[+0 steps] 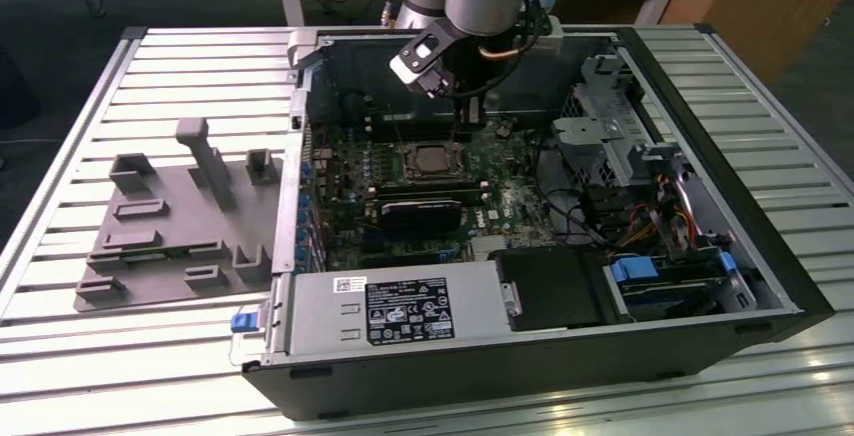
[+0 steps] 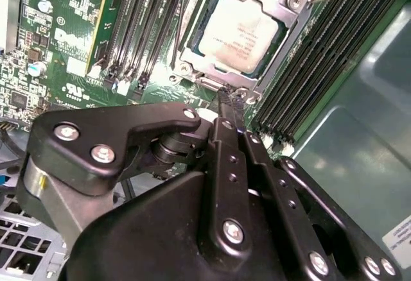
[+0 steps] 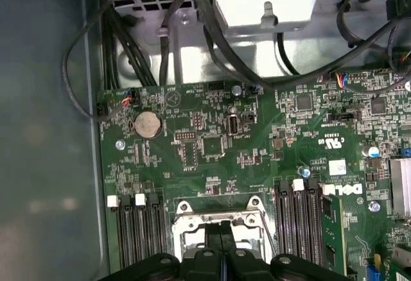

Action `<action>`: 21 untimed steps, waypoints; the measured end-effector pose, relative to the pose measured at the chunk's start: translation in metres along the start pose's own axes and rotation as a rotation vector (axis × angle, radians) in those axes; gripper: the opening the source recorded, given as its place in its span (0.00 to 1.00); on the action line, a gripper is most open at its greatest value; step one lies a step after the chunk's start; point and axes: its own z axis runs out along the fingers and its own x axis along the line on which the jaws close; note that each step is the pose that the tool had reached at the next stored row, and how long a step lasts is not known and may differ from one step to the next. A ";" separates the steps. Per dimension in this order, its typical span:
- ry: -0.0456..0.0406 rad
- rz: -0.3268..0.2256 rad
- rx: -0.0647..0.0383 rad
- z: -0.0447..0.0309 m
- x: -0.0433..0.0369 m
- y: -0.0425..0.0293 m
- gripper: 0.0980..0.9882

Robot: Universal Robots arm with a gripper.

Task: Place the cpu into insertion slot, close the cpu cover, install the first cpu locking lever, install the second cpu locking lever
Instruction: 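Close the cpu cover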

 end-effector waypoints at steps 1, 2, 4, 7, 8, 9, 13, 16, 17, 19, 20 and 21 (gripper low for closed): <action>0.0001 -0.010 0.000 0.0001 0.0000 -0.0002 0.00; 0.0000 -0.023 0.001 0.0003 -0.0001 -0.0003 0.00; 0.0000 -0.051 0.001 0.0004 -0.0001 -0.0005 0.00; -0.0019 -0.069 0.002 0.0007 -0.0005 -0.0042 0.00; -0.0026 -0.071 0.002 0.0008 -0.0008 -0.0070 0.00; -0.0030 -0.072 0.002 0.0010 -0.0011 -0.0097 0.00; -0.0034 -0.076 0.002 0.0018 -0.0021 -0.0212 0.00; -0.0035 -0.077 0.002 0.0023 -0.0026 -0.0271 0.00; -0.0036 -0.077 0.002 0.0023 -0.0027 -0.0274 0.00; -0.0036 -0.077 0.002 0.0023 -0.0027 -0.0274 0.00; -0.0036 -0.077 0.002 0.0023 -0.0027 -0.0274 0.00; -0.0036 -0.077 0.002 0.0024 -0.0027 -0.0274 0.00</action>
